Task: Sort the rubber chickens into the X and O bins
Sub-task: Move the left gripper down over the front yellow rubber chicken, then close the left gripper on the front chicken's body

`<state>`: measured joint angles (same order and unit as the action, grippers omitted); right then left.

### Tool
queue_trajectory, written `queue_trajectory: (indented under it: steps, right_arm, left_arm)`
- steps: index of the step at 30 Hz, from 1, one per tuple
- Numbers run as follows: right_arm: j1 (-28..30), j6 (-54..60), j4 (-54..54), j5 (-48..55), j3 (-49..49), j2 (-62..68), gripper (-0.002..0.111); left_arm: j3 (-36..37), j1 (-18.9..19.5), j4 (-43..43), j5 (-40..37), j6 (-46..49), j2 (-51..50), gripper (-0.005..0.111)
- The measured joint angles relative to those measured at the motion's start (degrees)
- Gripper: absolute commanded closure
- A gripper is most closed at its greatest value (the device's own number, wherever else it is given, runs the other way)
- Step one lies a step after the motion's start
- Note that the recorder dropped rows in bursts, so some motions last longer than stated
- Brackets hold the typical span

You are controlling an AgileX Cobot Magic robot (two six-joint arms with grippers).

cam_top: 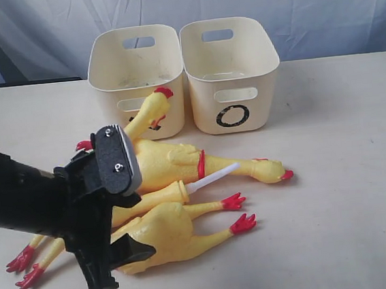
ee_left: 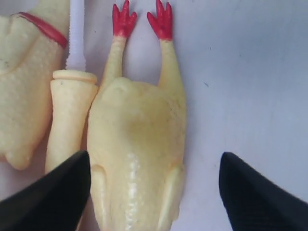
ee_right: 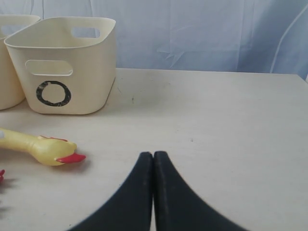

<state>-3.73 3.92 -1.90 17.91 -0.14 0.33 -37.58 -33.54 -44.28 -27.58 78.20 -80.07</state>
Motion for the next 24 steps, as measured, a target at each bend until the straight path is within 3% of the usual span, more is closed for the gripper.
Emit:
queue_trajectory:
  steps: [12,24]
  right_arm:
    - [0.00,0.00,0.00,0.00,0.00,0.00,0.109]
    - [0.00,0.00,-0.10,0.00,0.00,0.00,0.109]
  left_arm:
    - [0.00,0.00,-0.46,2.37,1.94,-8.52,0.037]
    - [0.00,0.00,-5.17,3.11,8.45,-10.45,0.037]
